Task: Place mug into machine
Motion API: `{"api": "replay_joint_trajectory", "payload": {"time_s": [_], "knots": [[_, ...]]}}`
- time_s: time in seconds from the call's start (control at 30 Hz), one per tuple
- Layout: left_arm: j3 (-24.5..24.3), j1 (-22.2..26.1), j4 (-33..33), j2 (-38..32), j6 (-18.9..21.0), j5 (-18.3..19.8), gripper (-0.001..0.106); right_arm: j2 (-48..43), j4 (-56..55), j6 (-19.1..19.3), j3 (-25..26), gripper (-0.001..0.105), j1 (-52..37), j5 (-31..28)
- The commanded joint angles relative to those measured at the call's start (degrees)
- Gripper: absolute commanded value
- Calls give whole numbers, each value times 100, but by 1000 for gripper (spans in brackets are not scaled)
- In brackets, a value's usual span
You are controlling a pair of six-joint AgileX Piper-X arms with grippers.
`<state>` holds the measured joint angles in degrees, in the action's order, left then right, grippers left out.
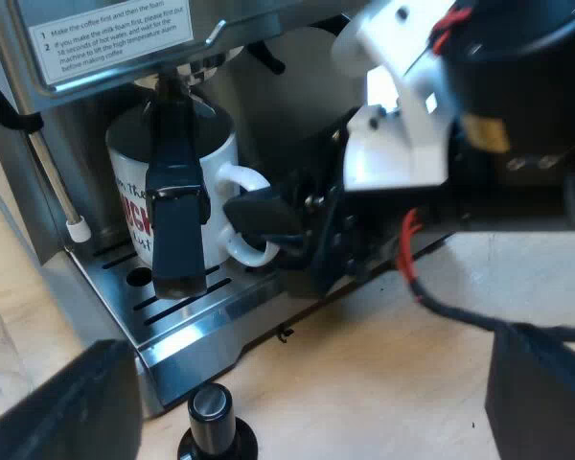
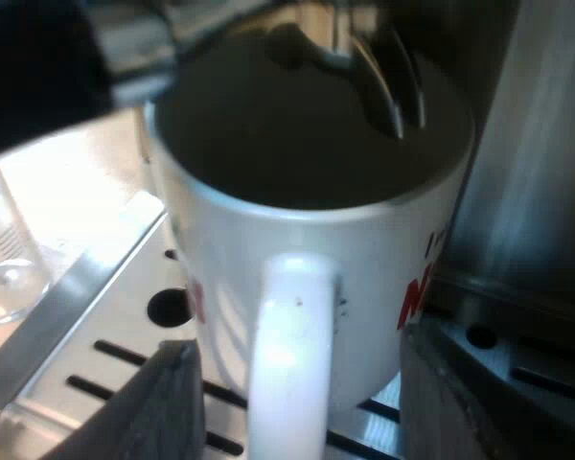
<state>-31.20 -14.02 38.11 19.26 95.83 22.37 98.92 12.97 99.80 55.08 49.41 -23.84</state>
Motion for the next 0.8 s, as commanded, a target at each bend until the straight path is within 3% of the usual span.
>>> {"api": "replay_joint_trajectory", "payload": {"time_s": [0.03,0.17,0.37,0.57,0.8], "knots": [[-6,-27,-70,2,-18,53,74,-386,-468,7,54,48,112,-68],[-6,-27,-70,2,-18,53,74,-721,-914,-66,19,48,309,-574],[-6,-27,-70,2,-18,53,74,-1377,-1342,-464,-314,48,626,-602],[-83,-27,-70,2,-18,53,74,-2047,-1850,-466,-516,48,1000,-956],[-572,-27,150,-14,-18,63,74,-2749,-2269,-466,-513,48,1357,-1076]]}}
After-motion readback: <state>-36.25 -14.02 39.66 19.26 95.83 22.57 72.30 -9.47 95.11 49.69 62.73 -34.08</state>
